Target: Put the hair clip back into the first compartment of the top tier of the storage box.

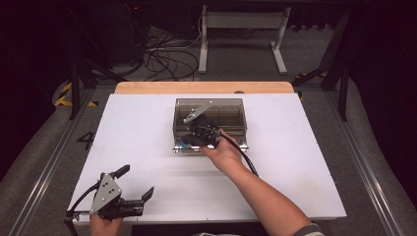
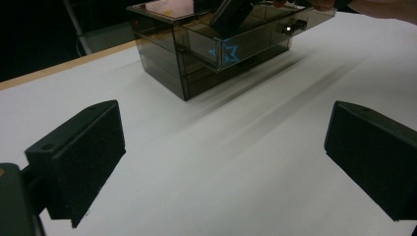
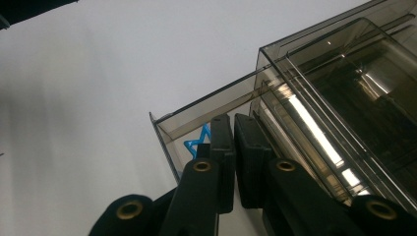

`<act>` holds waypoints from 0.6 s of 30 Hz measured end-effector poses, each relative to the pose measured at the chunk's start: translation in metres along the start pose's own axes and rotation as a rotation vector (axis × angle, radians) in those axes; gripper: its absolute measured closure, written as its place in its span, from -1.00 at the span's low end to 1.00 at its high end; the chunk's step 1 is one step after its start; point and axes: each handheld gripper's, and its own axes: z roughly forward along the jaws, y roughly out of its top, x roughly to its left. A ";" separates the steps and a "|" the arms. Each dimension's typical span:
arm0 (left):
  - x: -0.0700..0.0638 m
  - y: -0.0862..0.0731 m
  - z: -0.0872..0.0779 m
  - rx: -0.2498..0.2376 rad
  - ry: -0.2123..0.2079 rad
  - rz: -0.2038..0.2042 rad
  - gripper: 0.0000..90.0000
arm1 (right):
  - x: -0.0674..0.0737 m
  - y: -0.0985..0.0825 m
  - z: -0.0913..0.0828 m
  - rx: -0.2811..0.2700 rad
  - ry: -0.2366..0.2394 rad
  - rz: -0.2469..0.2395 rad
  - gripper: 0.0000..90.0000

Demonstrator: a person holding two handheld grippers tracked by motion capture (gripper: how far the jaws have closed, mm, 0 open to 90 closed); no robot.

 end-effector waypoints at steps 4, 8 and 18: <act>0.000 0.000 0.000 0.001 -0.001 -0.001 -0.94 | 0.001 0.000 -0.001 -0.004 -0.002 -0.004 0.91; 0.000 0.000 0.000 0.001 -0.002 -0.001 -0.94 | 0.003 0.002 -0.006 -0.029 -0.010 -0.025 0.86; 0.000 0.000 0.001 -0.002 0.000 -0.009 -0.94 | 0.014 0.004 -0.034 -0.118 -0.008 -0.085 0.51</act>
